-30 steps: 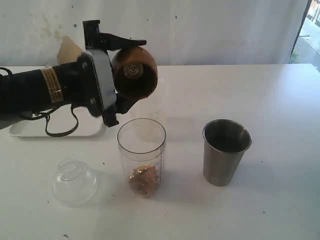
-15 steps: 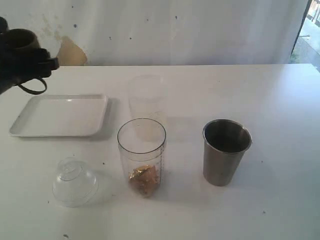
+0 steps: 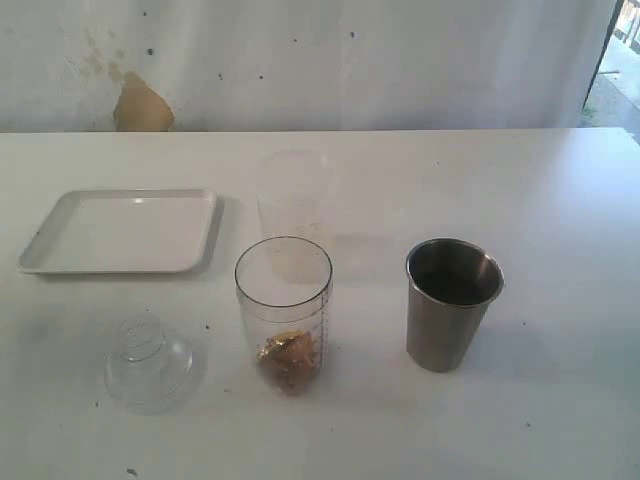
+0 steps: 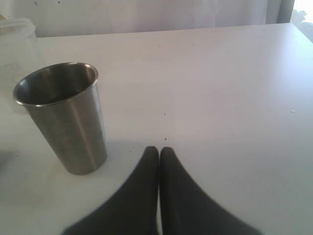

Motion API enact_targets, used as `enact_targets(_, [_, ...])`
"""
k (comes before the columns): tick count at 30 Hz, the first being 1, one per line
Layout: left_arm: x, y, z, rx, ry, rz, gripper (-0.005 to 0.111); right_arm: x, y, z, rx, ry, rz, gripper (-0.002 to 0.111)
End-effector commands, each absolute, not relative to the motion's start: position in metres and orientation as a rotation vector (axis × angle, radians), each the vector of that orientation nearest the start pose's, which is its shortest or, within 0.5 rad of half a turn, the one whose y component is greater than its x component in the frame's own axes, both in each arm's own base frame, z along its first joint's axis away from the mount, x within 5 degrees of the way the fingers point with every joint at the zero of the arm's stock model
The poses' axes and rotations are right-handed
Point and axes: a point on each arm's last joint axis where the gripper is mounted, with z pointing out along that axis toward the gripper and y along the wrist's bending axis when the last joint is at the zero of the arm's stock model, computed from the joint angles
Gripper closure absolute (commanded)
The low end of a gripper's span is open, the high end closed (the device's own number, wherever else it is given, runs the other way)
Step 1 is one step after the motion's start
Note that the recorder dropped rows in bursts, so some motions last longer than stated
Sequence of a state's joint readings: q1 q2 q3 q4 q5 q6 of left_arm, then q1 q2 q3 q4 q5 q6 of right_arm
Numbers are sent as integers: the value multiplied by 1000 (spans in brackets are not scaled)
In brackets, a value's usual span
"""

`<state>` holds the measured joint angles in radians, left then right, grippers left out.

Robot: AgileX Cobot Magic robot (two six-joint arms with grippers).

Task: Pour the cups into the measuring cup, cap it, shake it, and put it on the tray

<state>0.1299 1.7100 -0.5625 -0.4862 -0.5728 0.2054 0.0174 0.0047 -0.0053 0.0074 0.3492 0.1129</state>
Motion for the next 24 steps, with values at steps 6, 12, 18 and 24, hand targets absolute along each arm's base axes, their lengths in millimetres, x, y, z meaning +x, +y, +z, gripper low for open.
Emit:
enact_targets(6, [297, 38, 107, -127, 2077, -30, 107, 53, 1, 182, 96, 1832, 92, 108])
enact_targets(12, [296, 47, 90, -259, 2092, 41, 107, 53, 1, 182, 96, 1832, 92, 108])
enact_targets(18, [294, 55, 89, -397, 2089, 89, 107, 53, 1, 182, 96, 1832, 92, 108])
enact_targets(24, [295, 53, 90, -323, 2095, 97, 92, 53, 1, 182, 96, 1832, 92, 108])
